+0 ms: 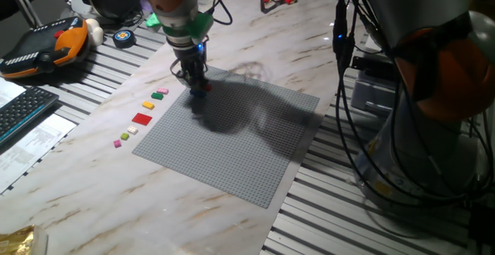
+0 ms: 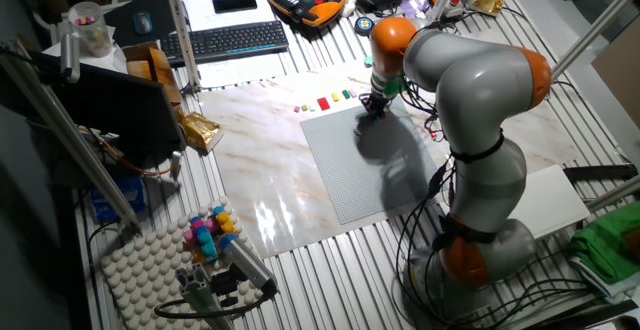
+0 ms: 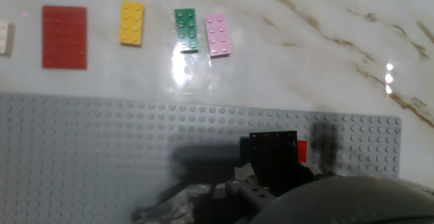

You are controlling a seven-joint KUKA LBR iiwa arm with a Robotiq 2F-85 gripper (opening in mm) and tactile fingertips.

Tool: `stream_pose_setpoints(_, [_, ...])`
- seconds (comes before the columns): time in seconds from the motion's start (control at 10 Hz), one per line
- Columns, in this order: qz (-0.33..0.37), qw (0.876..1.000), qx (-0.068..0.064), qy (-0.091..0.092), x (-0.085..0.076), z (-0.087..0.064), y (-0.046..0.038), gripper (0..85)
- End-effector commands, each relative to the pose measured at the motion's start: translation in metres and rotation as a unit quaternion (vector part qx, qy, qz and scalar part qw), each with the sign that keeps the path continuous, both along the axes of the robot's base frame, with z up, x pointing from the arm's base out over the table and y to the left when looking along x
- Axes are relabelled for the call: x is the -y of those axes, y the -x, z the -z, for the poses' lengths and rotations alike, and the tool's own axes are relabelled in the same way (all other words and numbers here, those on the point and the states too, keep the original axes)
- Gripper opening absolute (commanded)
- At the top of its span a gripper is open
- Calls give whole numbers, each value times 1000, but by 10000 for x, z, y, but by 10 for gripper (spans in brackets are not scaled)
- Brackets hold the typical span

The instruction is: Stack small Lego blocks one on top of the other

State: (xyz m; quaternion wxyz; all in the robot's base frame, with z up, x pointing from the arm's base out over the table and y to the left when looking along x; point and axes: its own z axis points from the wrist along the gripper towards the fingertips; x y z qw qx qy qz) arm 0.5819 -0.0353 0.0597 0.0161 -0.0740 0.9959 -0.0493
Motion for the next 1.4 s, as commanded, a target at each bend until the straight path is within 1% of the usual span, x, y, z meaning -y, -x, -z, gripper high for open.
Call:
stream_pose_setpoints(0.0, [-86, 996, -5, -6, -7, 3, 0, 7])
stream_pose_setpoints(0.1, [-98, 995, -7, -12, -8, 7, 0, 7])
stream_pose_setpoints(0.2, [-125, 992, -4, -2, -8, 4, -2, 7])
stream_pose_setpoints(0.3, [-151, 989, -3, 0, -9, 3, -3, 10])
stream_pose_setpoints(0.4, [-151, 988, -7, -7, -12, 1, -4, 10])
stream_pose_setpoints(0.5, [-151, 988, -12, -20, -15, 2, -4, 10])
stream_pose_setpoints(0.6, [-151, 988, -12, -14, -19, 7, -3, 10])
stream_pose_setpoints(0.9, [-150, 988, -15, -16, -21, 20, 4, 10])
stream_pose_setpoints(1.0, [-140, 990, -16, -19, -36, 26, 5, 10])
stream_pose_setpoints(1.1, [-64, 996, -34, -52, -82, 30, 9, 10])
stream_pose_setpoints(1.2, [17, 997, -40, -63, -108, 24, 7, 10])
stream_pose_setpoints(1.3, [109, 990, -47, -71, -119, 12, 0, 10])
